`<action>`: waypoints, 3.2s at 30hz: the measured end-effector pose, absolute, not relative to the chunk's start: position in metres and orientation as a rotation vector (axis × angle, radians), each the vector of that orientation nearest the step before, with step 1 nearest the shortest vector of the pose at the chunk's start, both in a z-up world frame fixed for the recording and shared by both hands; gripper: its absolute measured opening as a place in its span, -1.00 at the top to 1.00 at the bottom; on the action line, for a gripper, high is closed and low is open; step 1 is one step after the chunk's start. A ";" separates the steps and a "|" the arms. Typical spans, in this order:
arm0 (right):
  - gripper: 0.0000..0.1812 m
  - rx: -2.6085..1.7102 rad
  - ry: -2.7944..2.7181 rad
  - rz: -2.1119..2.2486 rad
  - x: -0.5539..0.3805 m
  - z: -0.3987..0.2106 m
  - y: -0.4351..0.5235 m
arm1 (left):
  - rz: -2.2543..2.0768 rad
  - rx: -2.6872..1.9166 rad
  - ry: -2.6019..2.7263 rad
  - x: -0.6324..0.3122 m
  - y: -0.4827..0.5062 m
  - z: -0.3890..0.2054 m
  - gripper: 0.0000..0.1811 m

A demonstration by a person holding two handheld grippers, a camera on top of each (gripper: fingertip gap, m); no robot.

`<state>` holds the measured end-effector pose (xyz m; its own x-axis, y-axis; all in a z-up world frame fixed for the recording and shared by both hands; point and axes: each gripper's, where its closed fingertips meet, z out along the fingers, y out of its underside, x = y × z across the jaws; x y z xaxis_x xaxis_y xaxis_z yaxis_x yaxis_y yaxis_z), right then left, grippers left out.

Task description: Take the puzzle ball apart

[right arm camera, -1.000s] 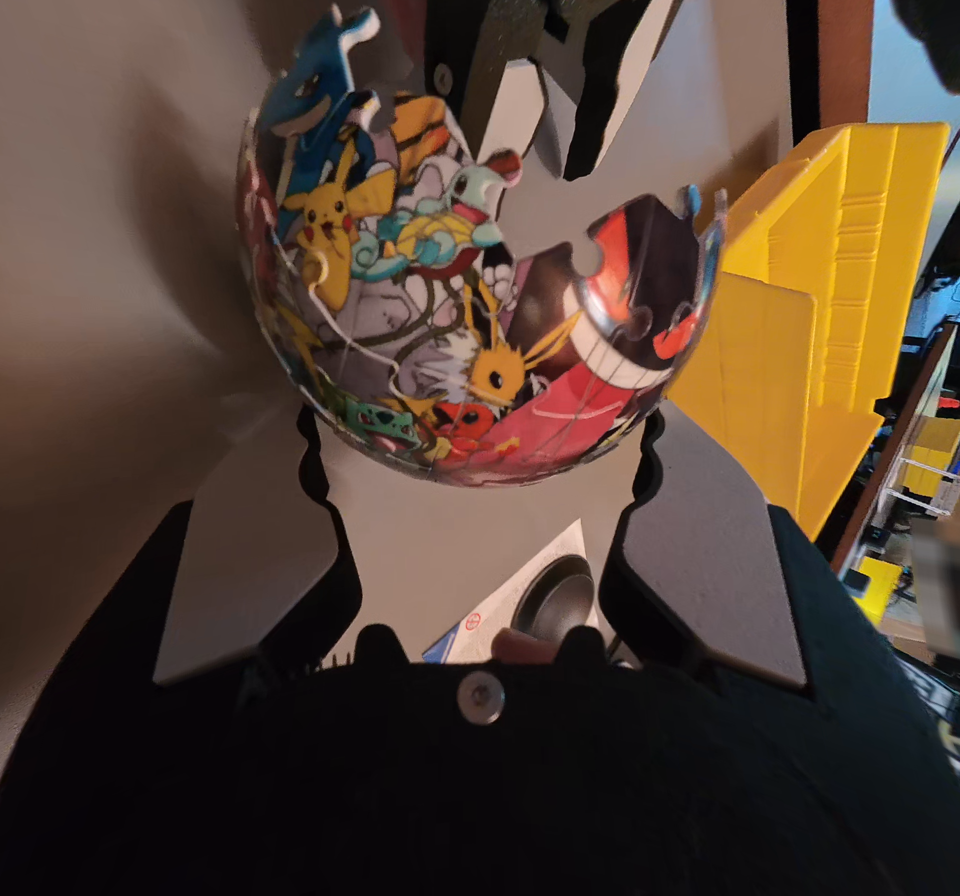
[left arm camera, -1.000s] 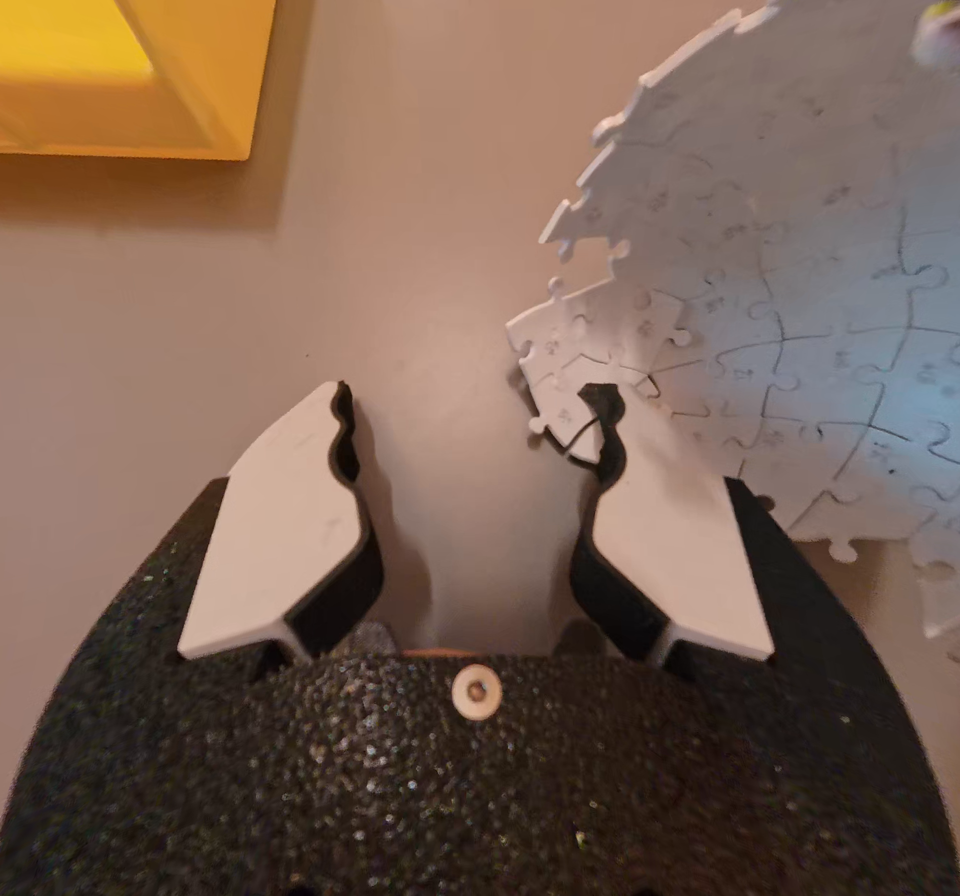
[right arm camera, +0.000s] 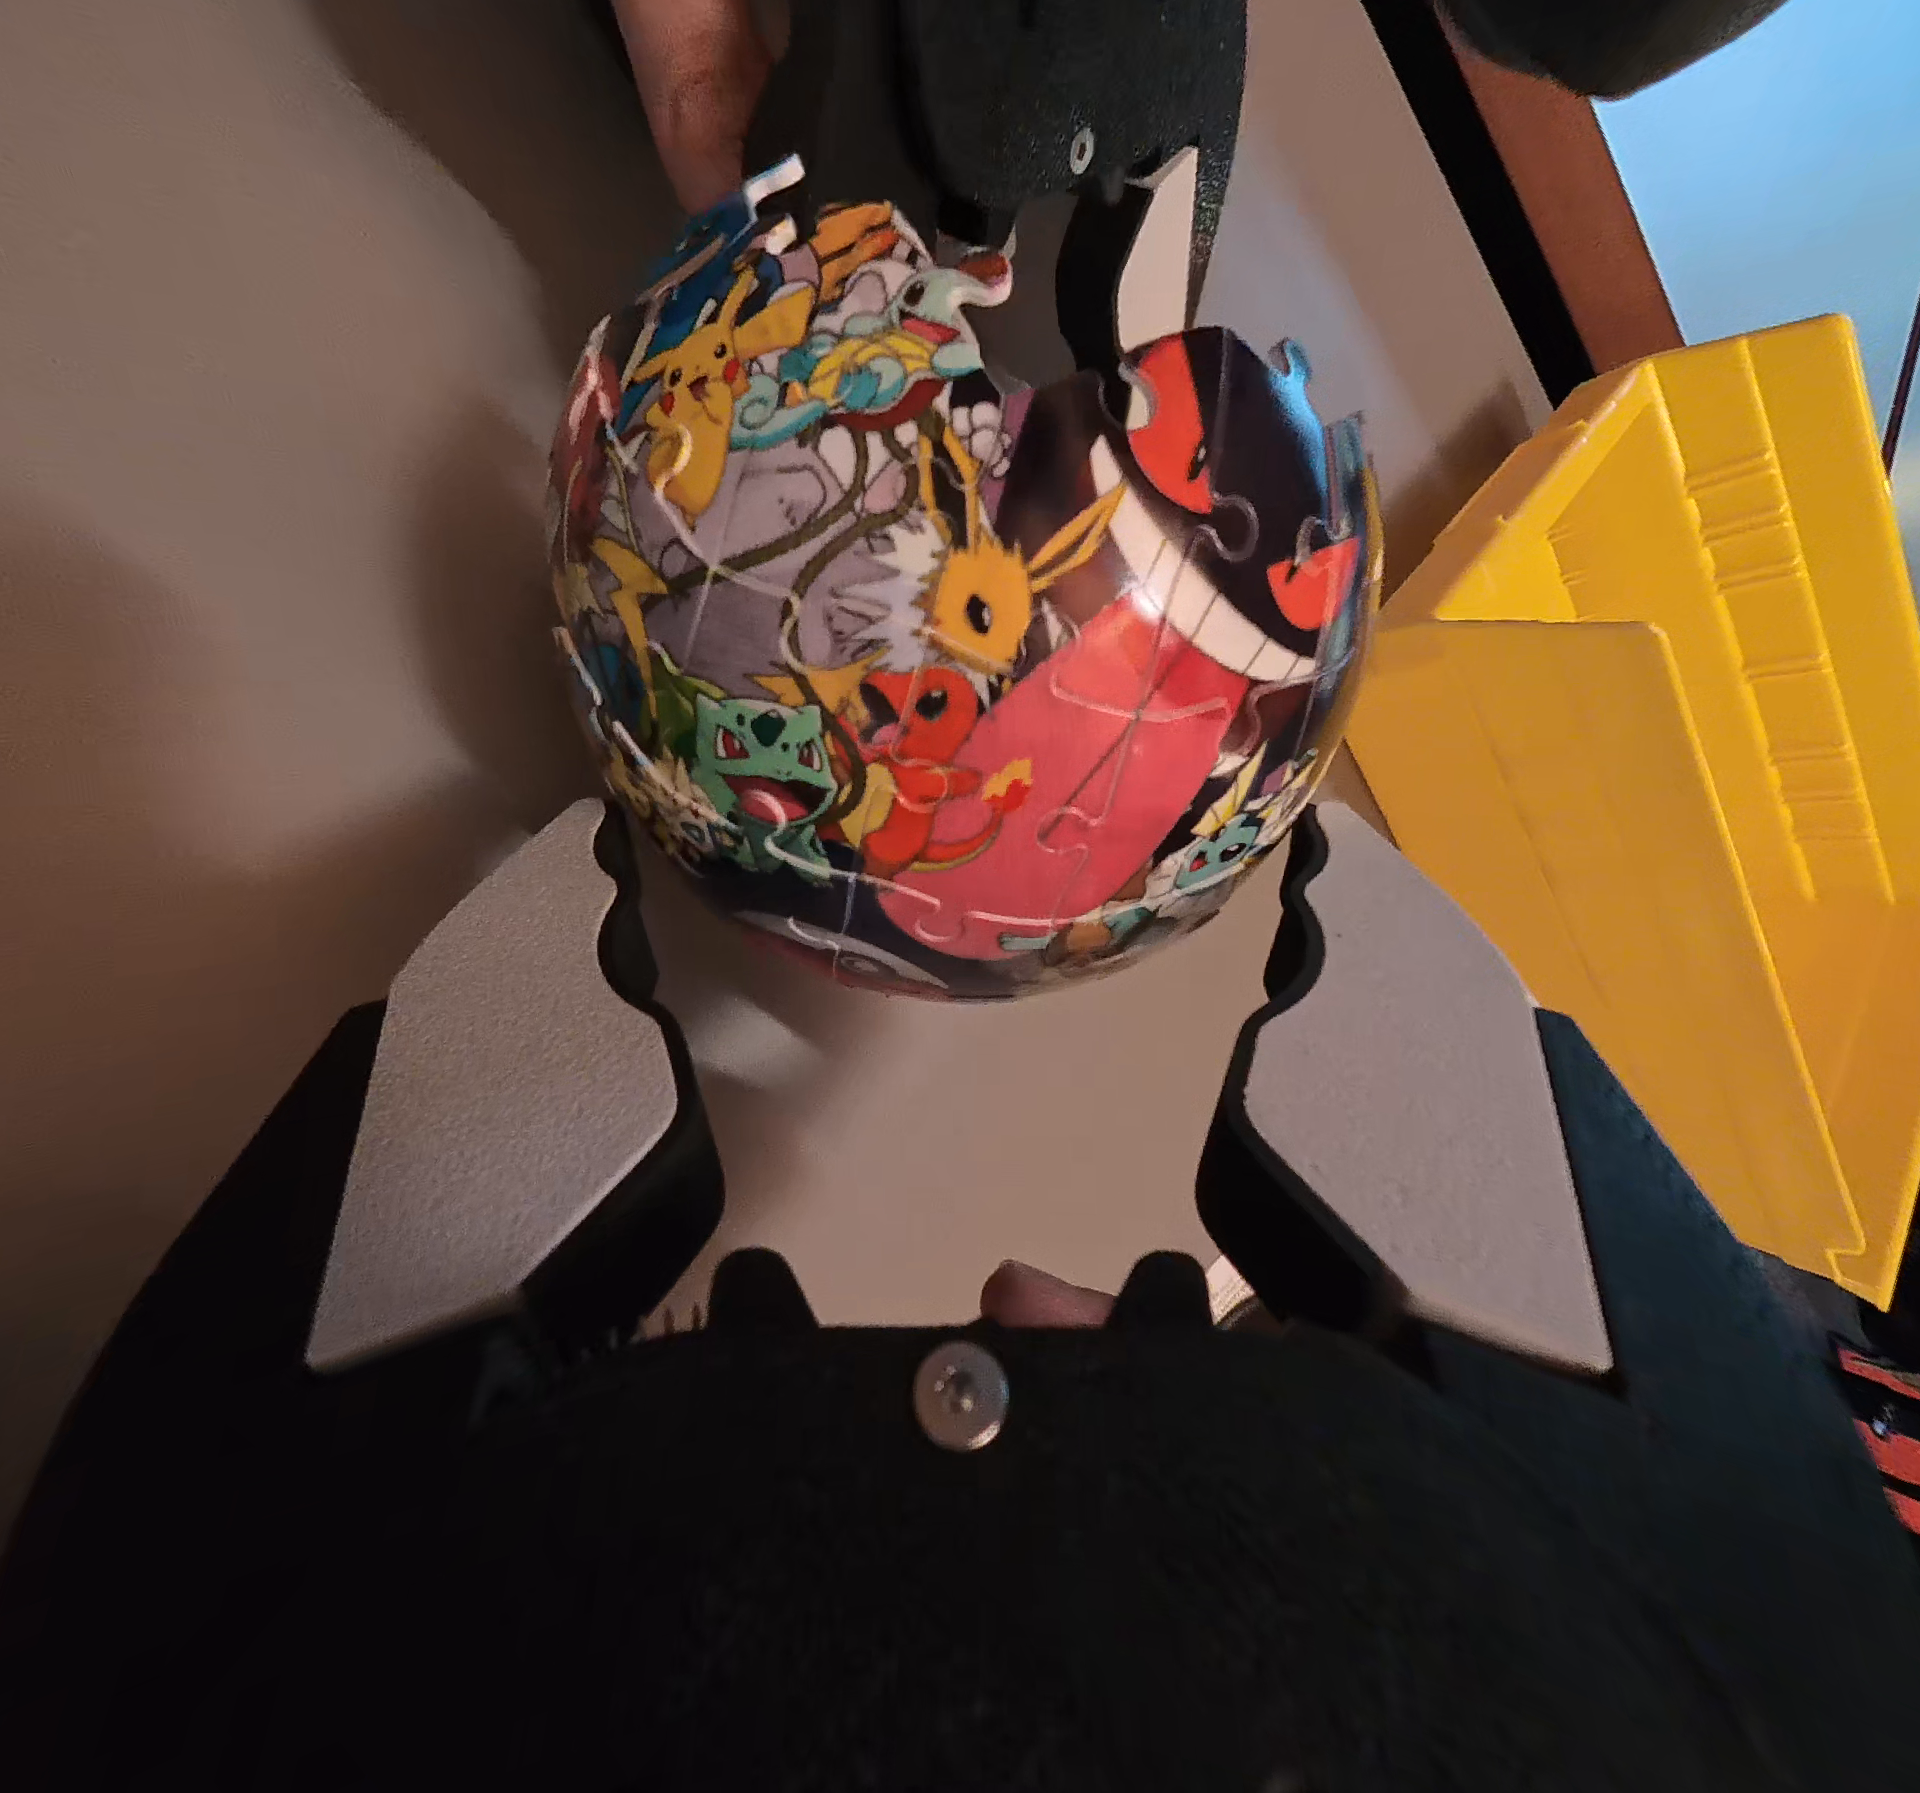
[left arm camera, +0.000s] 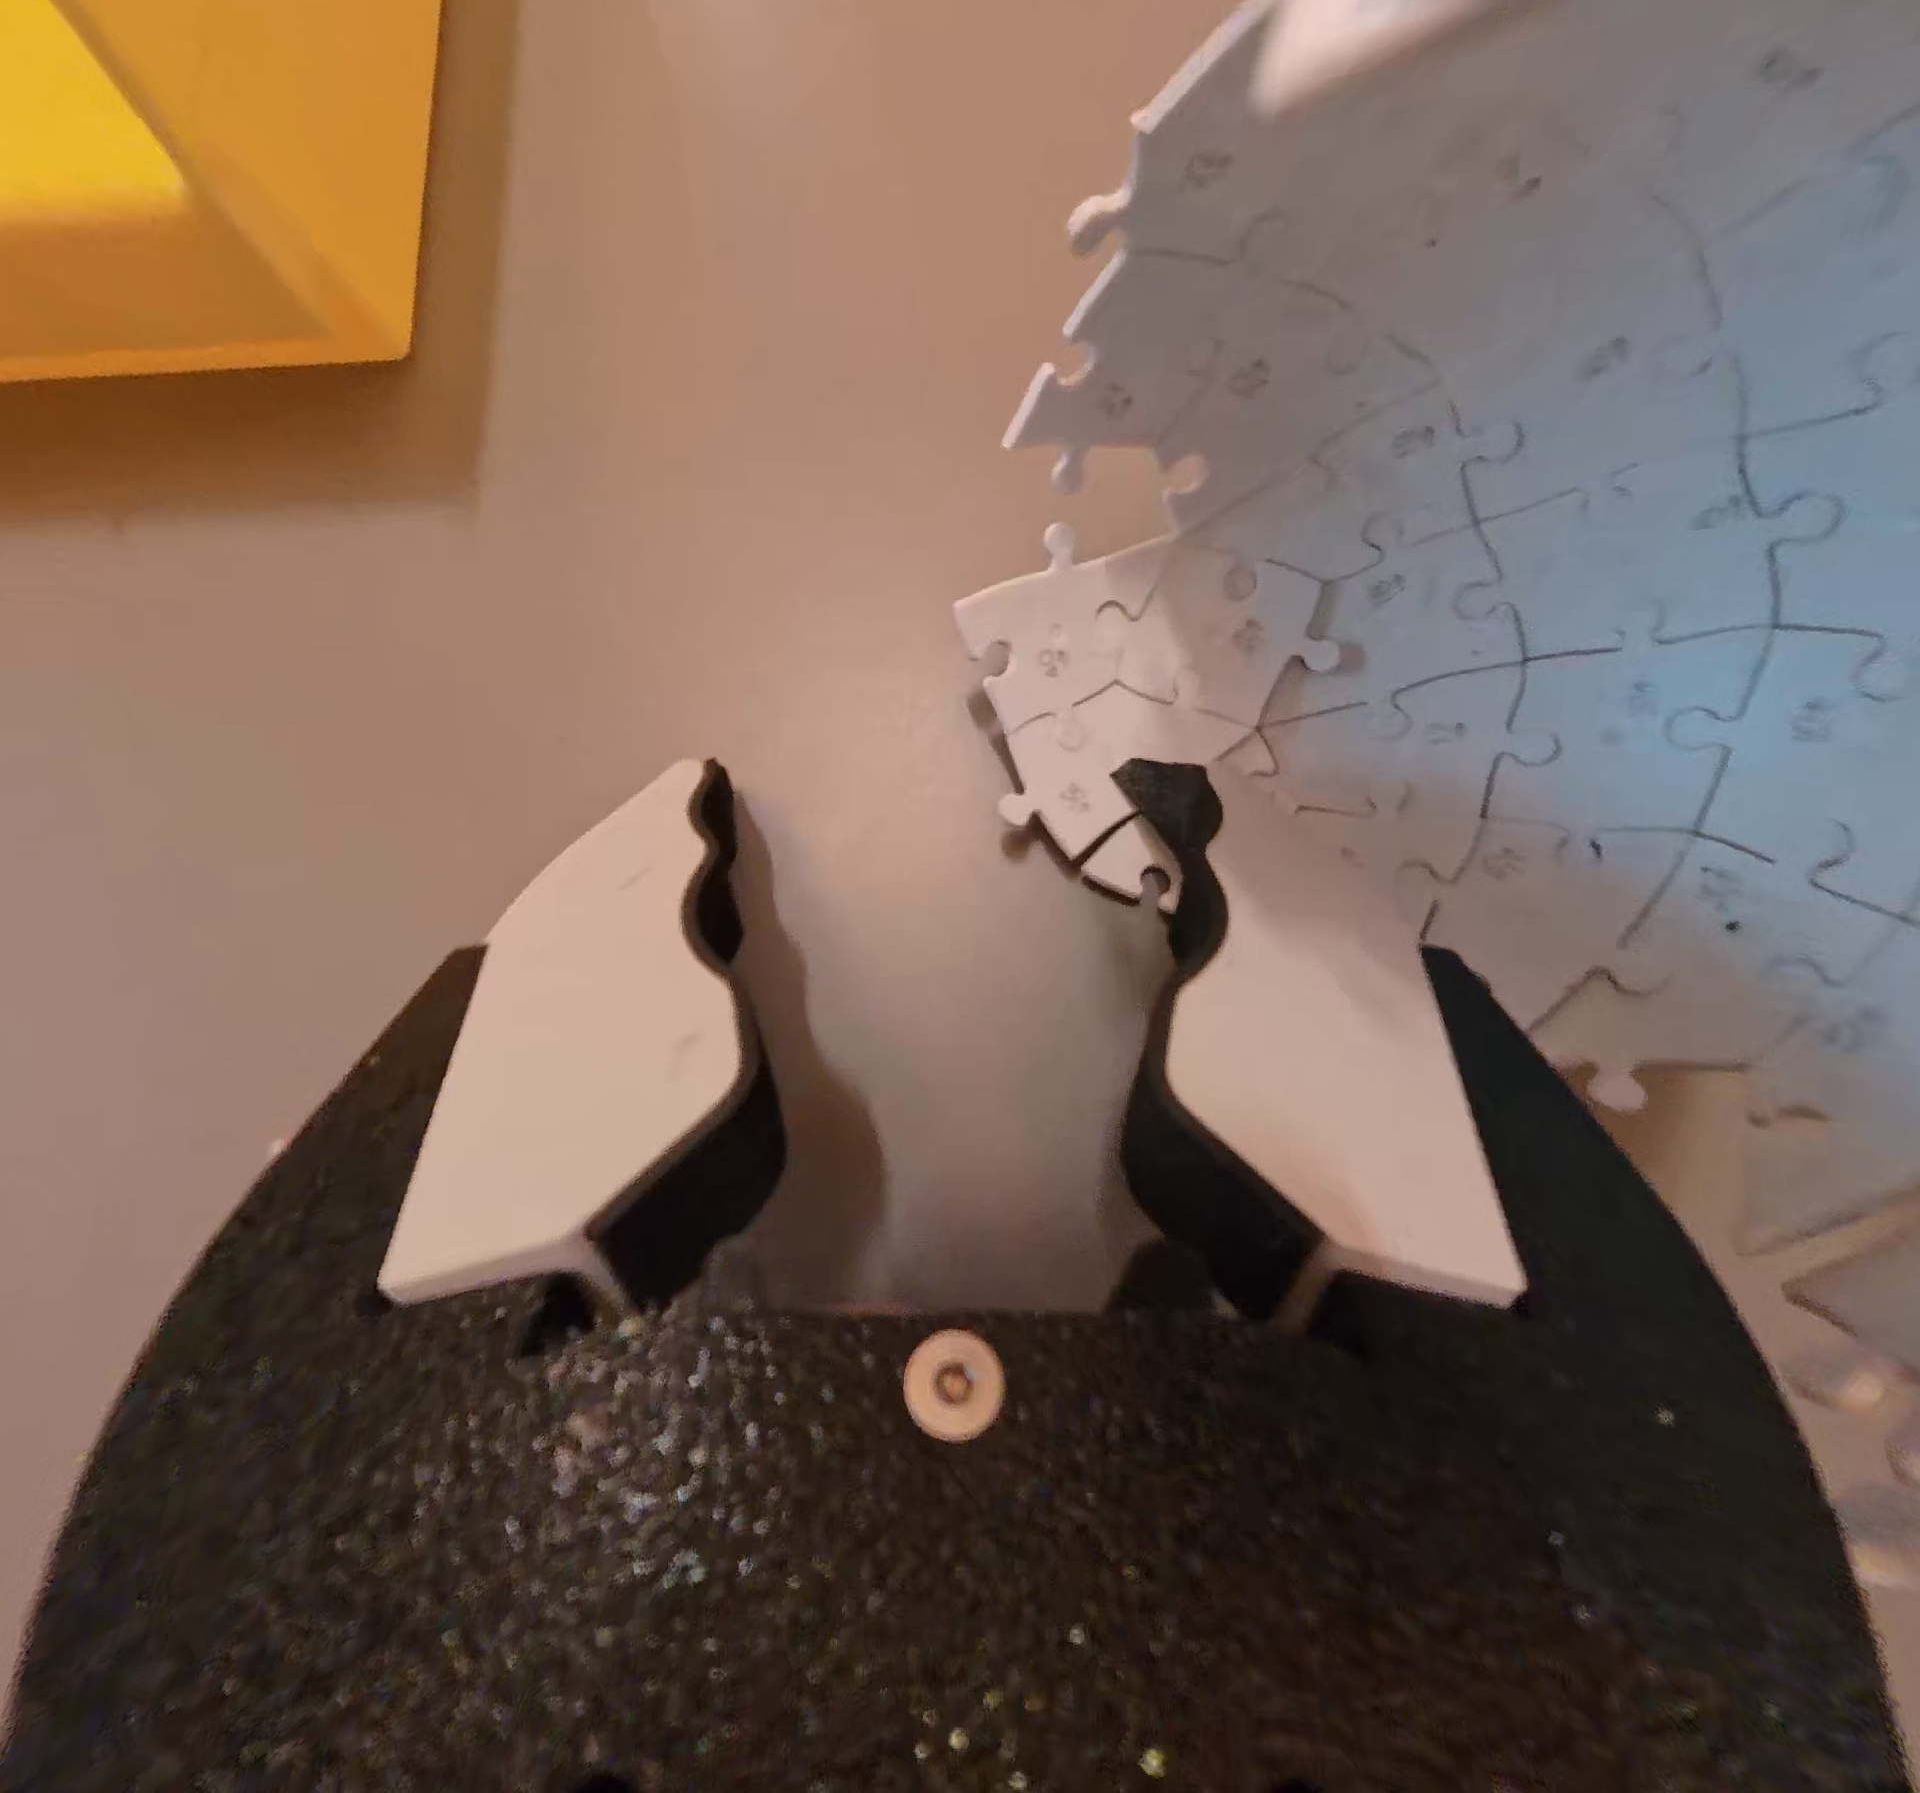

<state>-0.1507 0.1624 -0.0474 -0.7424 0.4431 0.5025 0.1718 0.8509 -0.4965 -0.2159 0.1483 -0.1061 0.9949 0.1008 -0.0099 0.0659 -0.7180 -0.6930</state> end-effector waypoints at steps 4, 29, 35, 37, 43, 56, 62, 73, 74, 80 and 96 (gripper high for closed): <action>-0.29 -0.461 -2.396 0.525 -0.151 -0.051 0.170 | -0.131 -2.288 -0.237 -0.213 0.153 -0.095 0.04; -0.22 -0.435 -2.405 0.476 -0.165 -0.044 0.163 | -0.024 -2.384 -0.319 -0.230 0.144 -0.105 0.04; -0.22 -0.433 -2.403 0.477 -0.169 -0.039 0.160 | 0.045 -2.421 -0.267 -0.233 0.141 -0.108 -0.02; -0.23 -0.439 -2.408 0.487 -0.169 -0.040 0.159 | 0.045 -2.415 -0.244 -0.233 0.143 -0.108 -0.02; -0.23 -0.439 -2.411 0.503 -0.169 -0.042 0.158 | 0.073 -2.401 -0.183 -0.235 0.146 -0.108 -0.09; -0.25 -0.468 -2.412 0.500 -0.169 -0.045 0.162 | 0.070 -2.408 -0.159 -0.237 0.148 -0.109 -0.17; -0.27 -0.468 -2.406 0.477 -0.169 -0.046 0.165 | 0.042 -2.408 -0.160 -0.236 0.148 -0.109 -0.17; -0.26 -0.436 -2.386 0.446 -0.169 -0.041 0.162 | 0.047 -2.379 -0.316 -0.262 0.118 -0.078 -0.08; -0.25 -0.432 -2.385 0.439 -0.169 -0.041 0.161 | 0.068 -2.419 -0.301 -0.262 0.113 -0.083 -0.08; -0.25 -0.413 -2.386 0.412 -0.169 -0.040 0.159 | 0.064 -2.522 -0.214 -0.247 0.107 -0.095 -0.07; -0.34 -0.474 -2.375 0.507 -0.179 -0.041 0.139 | 0.106 -2.541 -0.201 -0.245 0.113 -0.108 -0.11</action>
<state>-0.1794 0.1390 -0.0411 -0.7197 0.4549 0.5244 0.2012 0.8597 -0.4695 -0.2451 0.1132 -0.1076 0.9855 0.1668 -0.0322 0.1204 -0.8192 -0.5607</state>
